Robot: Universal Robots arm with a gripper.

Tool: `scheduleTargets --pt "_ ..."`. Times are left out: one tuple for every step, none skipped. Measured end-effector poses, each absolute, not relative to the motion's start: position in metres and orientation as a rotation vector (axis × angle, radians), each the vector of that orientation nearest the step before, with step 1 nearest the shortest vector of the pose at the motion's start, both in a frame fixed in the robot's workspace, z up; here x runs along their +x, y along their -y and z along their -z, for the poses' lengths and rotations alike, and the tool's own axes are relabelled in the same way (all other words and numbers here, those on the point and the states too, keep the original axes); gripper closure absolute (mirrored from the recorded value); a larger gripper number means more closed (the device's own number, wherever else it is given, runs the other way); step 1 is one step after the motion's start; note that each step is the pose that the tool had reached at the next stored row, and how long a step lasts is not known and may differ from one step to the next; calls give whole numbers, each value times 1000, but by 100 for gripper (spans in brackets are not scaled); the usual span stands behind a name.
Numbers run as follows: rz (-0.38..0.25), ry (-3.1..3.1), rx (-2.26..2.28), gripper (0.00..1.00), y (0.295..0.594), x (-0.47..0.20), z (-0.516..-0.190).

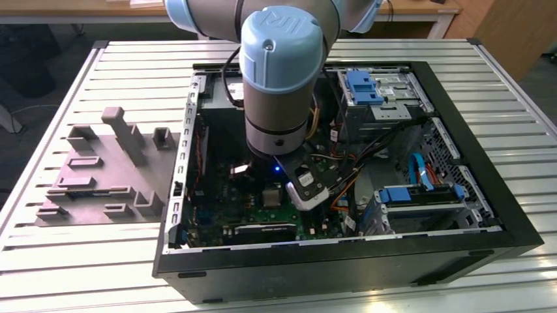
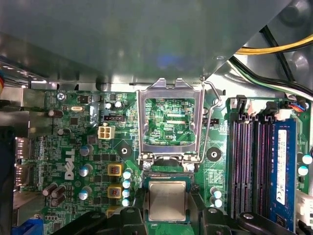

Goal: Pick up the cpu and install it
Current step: 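Place the cpu into insertion slot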

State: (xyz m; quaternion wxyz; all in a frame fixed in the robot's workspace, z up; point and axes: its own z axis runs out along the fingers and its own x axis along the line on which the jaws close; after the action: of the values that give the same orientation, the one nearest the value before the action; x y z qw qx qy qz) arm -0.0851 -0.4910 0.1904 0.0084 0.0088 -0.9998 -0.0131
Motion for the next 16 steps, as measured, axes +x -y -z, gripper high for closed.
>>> scheduleTargets --pt "41 3125 27 55 491 -85 -190" --pt "41 3124 27 55 491 -85 -190" --pt "41 3124 27 55 491 -85 -190" --pt "41 3124 27 55 491 -85 -190" --pt "41 3124 27 55 490 -85 -190" --pt "42 3124 27 55 490 -85 -190" --pt "43 3124 27 55 490 -85 -189" --pt "43 3124 27 55 490 -85 -189" --pt "43 3124 27 55 490 -85 -189" --pt "44 3124 27 55 489 -85 -189" --pt "44 3124 27 55 489 -85 -189" --pt "44 3124 27 55 489 -85 -189" --pt "44 3124 27 55 489 -85 -189" --pt "44 3124 27 55 489 -85 -189" --pt "44 3124 27 55 489 -85 -189" --pt "44 3124 27 55 489 -85 -189"
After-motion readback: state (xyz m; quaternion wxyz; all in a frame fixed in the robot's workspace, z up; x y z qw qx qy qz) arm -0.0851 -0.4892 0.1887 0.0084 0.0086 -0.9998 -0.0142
